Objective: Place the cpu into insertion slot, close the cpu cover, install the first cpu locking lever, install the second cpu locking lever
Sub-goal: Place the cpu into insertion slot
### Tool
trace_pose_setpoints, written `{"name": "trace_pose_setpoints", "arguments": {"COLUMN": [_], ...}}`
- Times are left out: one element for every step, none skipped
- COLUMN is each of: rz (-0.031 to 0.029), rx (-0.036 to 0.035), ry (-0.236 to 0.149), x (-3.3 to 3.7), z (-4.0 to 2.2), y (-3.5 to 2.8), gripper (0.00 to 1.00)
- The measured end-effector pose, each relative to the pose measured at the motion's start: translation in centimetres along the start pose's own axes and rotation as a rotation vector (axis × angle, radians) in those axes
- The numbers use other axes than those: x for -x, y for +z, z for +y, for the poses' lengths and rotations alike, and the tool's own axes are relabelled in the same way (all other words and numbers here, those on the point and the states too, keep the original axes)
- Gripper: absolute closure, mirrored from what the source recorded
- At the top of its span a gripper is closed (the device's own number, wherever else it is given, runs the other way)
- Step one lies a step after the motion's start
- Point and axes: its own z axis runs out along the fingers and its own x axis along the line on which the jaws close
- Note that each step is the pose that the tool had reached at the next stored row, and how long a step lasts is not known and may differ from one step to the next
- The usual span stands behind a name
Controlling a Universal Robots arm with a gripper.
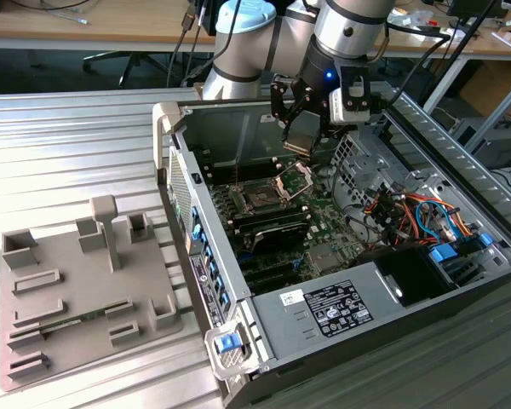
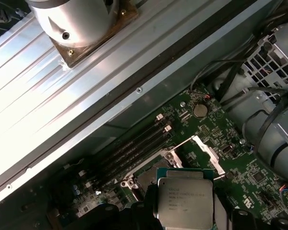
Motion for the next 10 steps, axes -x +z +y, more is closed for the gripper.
{"name": "trace_pose_setpoints", "arguments": {"rz": [-0.0003, -0.0006, -0.0008, -0.0011, -0.0016, -0.0019, -0.0022, -0.0026, -0.0027, -0.0029], "rx": [0.0001, 0.0002, 0.0002, 0.0003, 0.0004, 0.0004, 0.0005, 0.0006, 0.0006, 0.0007], "ry": [0.004, 0.007, 0.010, 0.013, 0.018, 0.021, 0.024, 0.029, 0.031, 0.032], "x": [0.00, 0.00, 0.00, 0.00, 0.00, 0.00, 0.00, 0.00, 0.00, 0.00], "z": [0.00, 0.00, 0.00, 0.00, 0.00, 0.00, 0.00, 0.00, 0.00, 0.00], "y": [0.00, 0.01, 0.01, 0.01, 0.01, 0.01, 0.01, 0.01, 0.01, 0.01], "gripper": [0.45, 0.45, 0.45, 0.45, 0.45, 0.45, 0.45, 0.45, 0.45, 0.45]}}
